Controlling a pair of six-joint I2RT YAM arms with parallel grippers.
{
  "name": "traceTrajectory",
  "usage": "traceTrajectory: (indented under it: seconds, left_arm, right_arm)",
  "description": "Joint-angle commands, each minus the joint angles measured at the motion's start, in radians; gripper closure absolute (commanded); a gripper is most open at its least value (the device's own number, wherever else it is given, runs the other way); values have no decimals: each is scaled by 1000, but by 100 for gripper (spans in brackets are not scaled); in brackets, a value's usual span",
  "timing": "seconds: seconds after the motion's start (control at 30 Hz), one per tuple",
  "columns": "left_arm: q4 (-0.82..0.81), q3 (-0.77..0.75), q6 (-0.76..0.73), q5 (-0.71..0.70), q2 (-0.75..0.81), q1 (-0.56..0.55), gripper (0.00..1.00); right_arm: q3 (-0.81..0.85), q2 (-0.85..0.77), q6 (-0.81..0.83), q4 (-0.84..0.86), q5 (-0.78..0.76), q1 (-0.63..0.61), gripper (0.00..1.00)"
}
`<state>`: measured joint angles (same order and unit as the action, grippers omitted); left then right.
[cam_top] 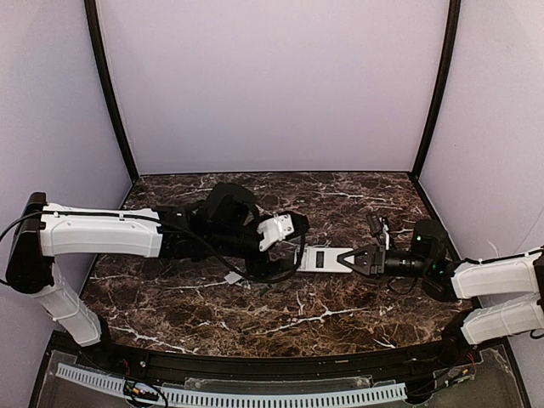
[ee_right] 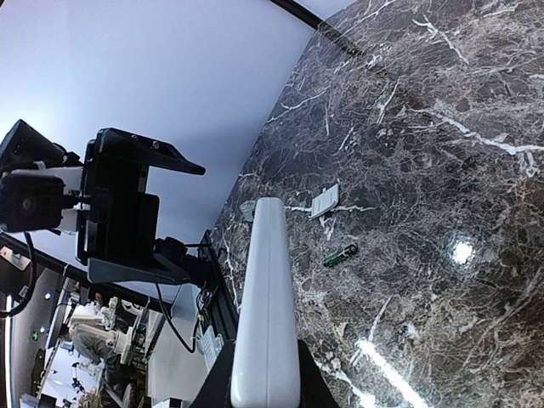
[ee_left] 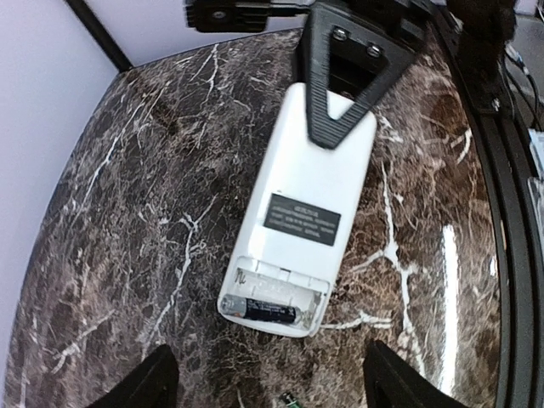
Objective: Load the batteries into the remote control
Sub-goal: Adjust the battery in the battery compartment.
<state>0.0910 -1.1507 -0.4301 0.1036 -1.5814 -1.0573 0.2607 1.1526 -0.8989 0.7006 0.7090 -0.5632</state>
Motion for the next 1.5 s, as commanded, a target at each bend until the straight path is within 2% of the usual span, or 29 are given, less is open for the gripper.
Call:
traceTrajectory:
  seconds: [0.0, 0.17, 0.4, 0.6, 0.87, 1.2, 1.47]
  left_arm:
    - [-73, -10, 225, -12, -32, 18, 28]
    - [-204, 59, 496, -35, -69, 39, 35]
    - [-285, 134, 699, -74, -91, 65, 48]
    - [-249, 127, 840, -91, -133, 66, 47]
    - [-231, 127, 906, -120, -148, 66, 49]
    - [-179, 86, 912, -123, -188, 85, 50]
    - [-167, 88, 921, -119, -188, 121, 50]
  right_arm:
    - [-20, 13, 44, 28, -30, -8, 100]
    - [-70, 68, 52, 133, -42, -7, 100]
    - [-113, 197, 66, 316, -45, -9, 100]
    - [-132, 334, 55, 490, -46, -16, 100]
    - [-117, 515, 9, 690, -48, -25, 100]
    - [-23, 592, 41, 659, -60, -29, 100]
    - [59, 721, 29, 731, -42, -29, 100]
